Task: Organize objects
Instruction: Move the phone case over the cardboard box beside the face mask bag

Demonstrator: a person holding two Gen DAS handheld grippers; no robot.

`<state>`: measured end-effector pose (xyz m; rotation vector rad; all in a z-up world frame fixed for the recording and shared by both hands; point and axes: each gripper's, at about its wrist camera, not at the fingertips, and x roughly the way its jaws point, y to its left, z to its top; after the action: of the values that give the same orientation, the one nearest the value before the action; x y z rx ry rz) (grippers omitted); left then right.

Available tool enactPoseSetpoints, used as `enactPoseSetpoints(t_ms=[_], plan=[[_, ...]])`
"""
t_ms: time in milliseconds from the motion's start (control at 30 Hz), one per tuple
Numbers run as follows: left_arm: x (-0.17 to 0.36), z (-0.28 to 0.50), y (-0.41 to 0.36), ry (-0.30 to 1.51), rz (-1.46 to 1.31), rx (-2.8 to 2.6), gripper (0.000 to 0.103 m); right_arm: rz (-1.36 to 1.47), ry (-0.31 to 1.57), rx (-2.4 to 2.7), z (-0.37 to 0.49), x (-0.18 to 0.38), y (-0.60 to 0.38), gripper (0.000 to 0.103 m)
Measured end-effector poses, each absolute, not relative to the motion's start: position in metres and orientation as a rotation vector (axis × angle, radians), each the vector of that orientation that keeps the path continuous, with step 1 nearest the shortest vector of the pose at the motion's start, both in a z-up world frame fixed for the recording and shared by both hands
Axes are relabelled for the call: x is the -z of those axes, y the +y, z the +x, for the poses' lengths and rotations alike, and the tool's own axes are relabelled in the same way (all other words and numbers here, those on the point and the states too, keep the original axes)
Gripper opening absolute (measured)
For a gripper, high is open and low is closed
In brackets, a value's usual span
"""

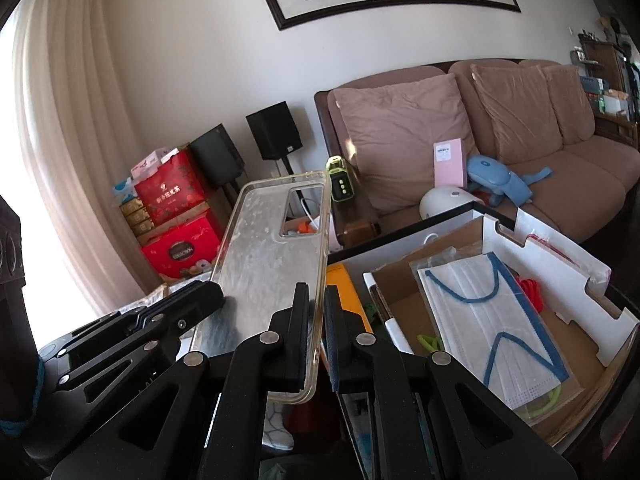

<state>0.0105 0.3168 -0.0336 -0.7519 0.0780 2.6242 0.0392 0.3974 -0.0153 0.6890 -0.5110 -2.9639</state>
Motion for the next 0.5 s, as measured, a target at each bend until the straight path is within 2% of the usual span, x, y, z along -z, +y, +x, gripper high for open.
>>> enactPoseSetpoints(t_ms=[500], plan=[[0.0353,0.0081,0.3255,0.088,-0.757,-2.609,0.005,0.686,-0.531,2.974,0.0412,0.0158,0.4079,0.008]])
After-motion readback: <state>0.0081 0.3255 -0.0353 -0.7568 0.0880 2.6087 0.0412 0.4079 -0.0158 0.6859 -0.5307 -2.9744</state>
